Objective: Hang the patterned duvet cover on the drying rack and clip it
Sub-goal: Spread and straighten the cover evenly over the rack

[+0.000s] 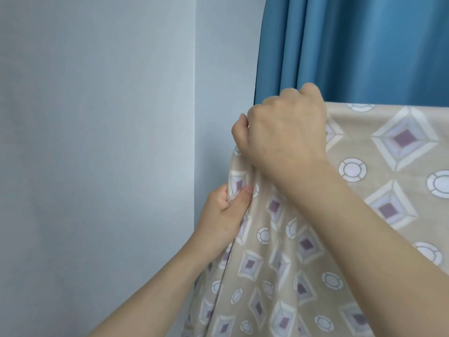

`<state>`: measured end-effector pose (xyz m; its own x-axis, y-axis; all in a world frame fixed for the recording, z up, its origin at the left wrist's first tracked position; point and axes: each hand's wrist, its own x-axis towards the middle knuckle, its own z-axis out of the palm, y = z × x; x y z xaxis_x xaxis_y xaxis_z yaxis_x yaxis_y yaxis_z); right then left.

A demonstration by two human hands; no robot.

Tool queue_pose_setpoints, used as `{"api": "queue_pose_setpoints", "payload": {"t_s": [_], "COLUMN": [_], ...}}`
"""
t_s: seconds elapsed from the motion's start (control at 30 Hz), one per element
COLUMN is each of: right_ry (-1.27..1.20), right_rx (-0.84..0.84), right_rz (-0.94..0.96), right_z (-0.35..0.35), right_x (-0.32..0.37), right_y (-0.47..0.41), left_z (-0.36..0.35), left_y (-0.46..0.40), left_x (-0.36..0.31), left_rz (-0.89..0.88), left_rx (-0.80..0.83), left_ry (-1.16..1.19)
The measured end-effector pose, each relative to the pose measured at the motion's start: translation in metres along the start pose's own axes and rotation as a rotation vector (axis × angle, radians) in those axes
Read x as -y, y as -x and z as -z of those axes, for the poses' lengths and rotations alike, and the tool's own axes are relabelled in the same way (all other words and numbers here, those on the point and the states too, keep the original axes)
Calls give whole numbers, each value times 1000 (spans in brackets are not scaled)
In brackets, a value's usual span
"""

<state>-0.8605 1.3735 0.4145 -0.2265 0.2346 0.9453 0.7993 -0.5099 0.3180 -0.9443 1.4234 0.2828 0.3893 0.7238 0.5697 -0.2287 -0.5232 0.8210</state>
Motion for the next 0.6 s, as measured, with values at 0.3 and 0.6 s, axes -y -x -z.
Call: {"api": "queue_pose_setpoints", "payload": {"t_s": [0.3, 0.6], "right_ry": [21, 91], "right_rx": [-98, -160], "right_rz": [-22, -45], "right_z": [-12, -14], "right_x": [1, 13], "right_y": [9, 16], "left_z": [5, 16], "left_y": [-11, -25], "left_x": [12, 24], "left_rz": [-53, -14], "left_rx": [173, 534], "left_ry": [105, 340]}}
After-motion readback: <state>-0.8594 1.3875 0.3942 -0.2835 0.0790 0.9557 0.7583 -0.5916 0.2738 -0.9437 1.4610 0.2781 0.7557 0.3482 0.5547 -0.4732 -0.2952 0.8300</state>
